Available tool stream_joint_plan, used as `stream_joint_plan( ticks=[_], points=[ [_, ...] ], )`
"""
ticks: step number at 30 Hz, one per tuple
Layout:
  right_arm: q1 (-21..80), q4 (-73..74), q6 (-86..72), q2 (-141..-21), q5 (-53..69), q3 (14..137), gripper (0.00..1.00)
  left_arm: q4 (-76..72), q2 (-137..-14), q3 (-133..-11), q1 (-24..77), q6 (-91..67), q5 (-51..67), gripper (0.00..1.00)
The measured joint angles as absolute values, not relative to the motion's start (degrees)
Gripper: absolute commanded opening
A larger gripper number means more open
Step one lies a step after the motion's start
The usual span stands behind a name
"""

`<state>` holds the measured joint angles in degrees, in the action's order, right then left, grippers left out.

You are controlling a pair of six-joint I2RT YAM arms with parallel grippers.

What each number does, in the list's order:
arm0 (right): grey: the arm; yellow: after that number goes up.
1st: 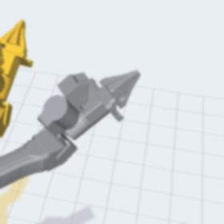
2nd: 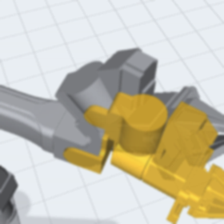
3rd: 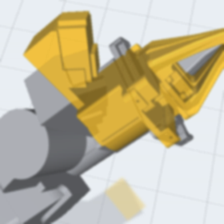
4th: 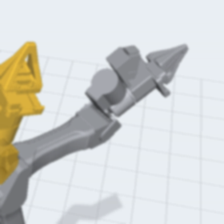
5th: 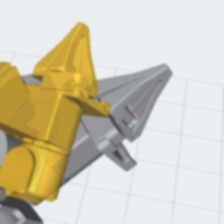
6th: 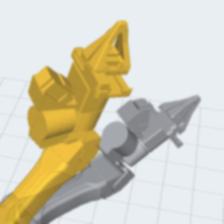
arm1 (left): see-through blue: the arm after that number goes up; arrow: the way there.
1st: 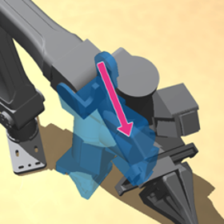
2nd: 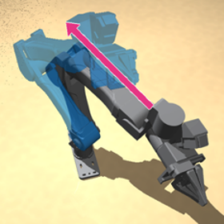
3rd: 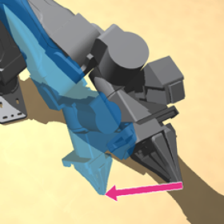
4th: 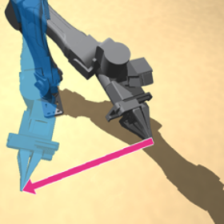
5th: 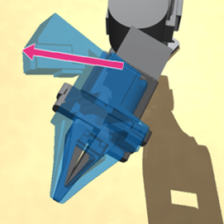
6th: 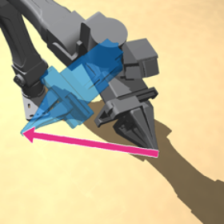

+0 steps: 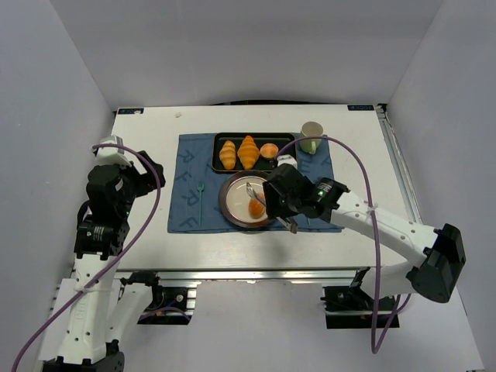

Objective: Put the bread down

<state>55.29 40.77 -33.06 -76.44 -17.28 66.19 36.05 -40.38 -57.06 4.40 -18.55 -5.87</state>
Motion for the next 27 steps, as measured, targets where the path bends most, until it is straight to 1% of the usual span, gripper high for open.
stream_joint_plan(
  ticks=[8, 12, 13, 15, 20, 23, 27],
  points=[
    [54.9, 45.3, -34.2, -71.9, -23.8, 68.4, 0.58, 36.2, -40.4, -57.2, 4.4, -18.5, -5.4, 0.98],
    [50.7, 47.3, -34.0, -66.0, -25.8, 68.5, 0.58, 36.9, -40.4, -58.0, 4.4, -18.5, -5.3, 0.98],
    [46.9, 47.6, -33.1, -63.5, -26.0, 68.5, 0.58, 36.9, -40.4, -58.2, 4.4, -18.5, -5.2, 0.98],
    [42.7, 48.0, -32.1, -61.0, -26.7, 68.5, 0.58, 36.9, -40.4, -58.7, 4.4, -18.5, -5.1, 0.98],
    [25.4, 47.7, -26.2, -56.3, -26.3, 67.0, 0.58, 36.9, -40.5, -59.0, 4.4, -18.5, -4.4, 0.98],
    [15.1, 45.6, -22.3, -56.9, -23.1, 63.7, 0.58, 36.9, -40.8, -59.2, 4.4, -18.5, -4.1, 0.98],
    [3.3, 40.9, -18.6, -62.7, -17.8, 59.7, 0.58, 37.0, -40.9, -59.4, 4.4, -18.4, -3.9, 0.98]
  ],
)
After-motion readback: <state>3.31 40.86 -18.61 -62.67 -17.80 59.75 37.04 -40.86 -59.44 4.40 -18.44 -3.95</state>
